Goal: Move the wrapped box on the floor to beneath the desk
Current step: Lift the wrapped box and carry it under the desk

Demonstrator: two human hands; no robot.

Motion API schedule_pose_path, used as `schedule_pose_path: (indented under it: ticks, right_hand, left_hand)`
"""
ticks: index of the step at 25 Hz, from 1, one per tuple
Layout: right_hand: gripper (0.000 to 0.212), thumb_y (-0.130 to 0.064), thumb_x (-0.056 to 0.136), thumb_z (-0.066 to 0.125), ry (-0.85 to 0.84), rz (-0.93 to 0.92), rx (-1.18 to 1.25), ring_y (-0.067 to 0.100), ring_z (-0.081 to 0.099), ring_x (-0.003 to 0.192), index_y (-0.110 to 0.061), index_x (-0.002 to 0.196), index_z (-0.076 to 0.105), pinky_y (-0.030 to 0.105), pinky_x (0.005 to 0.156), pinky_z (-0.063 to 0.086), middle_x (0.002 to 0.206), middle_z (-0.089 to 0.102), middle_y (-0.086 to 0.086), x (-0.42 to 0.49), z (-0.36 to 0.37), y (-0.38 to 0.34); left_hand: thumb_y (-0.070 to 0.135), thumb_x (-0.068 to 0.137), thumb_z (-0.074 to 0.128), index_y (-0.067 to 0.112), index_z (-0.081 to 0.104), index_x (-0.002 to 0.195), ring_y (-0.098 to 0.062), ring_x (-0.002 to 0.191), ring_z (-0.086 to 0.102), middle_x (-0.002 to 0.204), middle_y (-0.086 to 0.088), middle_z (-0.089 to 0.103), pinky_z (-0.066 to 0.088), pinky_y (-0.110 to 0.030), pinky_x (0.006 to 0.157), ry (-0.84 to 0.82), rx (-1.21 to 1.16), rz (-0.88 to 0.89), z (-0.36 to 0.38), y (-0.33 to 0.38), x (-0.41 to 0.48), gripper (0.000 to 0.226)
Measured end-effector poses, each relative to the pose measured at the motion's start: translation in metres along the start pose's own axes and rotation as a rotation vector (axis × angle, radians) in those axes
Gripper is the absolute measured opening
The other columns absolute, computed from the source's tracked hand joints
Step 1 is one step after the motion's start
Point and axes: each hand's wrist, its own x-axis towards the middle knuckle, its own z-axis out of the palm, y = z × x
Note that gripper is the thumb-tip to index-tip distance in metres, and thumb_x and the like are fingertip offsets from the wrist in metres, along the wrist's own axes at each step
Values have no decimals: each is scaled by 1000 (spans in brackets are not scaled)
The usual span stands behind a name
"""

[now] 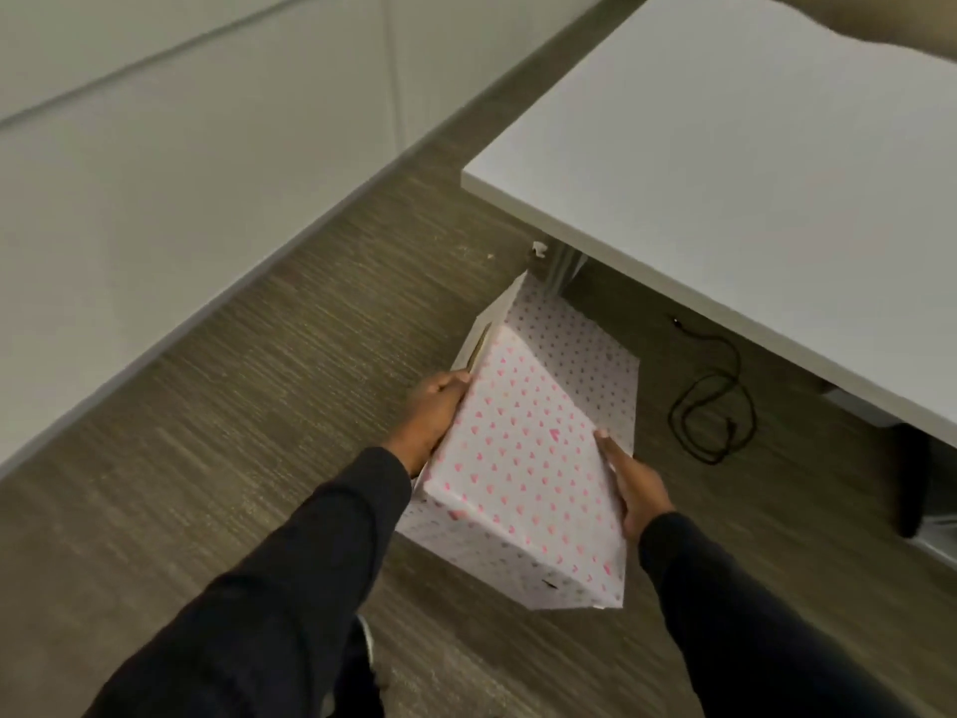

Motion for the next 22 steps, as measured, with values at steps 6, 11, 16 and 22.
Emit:
schedule_pose_path:
  ticks: [6,11,16,22]
  right_hand:
    - [65,-44,74,85,-30,-13,-50,34,73,100,-12,125,61,48,83,59,114,76,13,35,11,-35]
    - [81,-63,61,83,52,-106,-247,30,72,97,-21,126,61,41,81,59,109,75,5,85,41,-57]
    - [103,-80,50,84,27,-79,-399,30,74,99,-30,136,55,54,92,59,114,76,3,141,72,-74]
    - [128,-84,44,83,50,-75,-537,25,65,104,-28,151,40,48,90,58,137,62,2,245,75,-78]
  left_hand:
    - [40,105,49,20,58,139,-28,113,66,128,-10,67,54,-48,97,-6,-76,-80,2,-13,30,41]
    - [51,105,41,17,64,134,-31,111,69,120,-13,72,55,-51,97,-67,-130,-194,-11,-33,82,50]
    - [64,99,37,29,79,98,-16,73,76,80,0,79,57,-28,57,-106,-233,-287,-33,-55,136,54]
    - [78,63,75,34,65,129,-28,98,76,108,-3,79,60,-48,86,-104,-237,-285,-23,-121,209,80]
